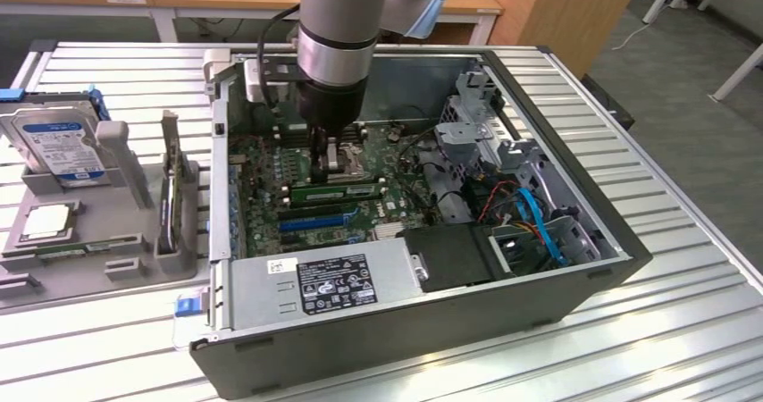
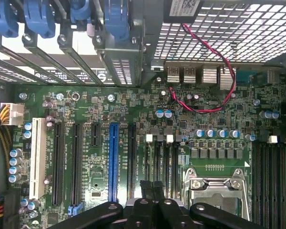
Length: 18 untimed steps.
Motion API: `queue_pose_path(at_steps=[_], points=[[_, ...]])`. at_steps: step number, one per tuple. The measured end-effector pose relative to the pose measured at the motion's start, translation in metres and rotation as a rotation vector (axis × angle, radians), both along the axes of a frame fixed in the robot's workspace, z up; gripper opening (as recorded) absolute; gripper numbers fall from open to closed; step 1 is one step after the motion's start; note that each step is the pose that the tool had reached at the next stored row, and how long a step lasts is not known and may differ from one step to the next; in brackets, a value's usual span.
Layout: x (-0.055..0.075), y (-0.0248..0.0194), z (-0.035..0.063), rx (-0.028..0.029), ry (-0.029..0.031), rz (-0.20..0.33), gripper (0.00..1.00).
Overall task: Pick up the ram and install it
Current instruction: 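Press down the ram until it locks into place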
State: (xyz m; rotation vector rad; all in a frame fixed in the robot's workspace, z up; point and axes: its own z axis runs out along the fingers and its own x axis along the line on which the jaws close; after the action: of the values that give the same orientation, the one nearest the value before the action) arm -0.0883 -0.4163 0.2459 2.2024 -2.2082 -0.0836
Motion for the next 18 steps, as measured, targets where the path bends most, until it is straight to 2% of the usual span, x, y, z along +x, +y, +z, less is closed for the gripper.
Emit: queue_pose_path(at_steps=[18], points=[[0.0000, -0.0001, -0.0059, -0.0002, 0.0001, 0.000, 0.10]])
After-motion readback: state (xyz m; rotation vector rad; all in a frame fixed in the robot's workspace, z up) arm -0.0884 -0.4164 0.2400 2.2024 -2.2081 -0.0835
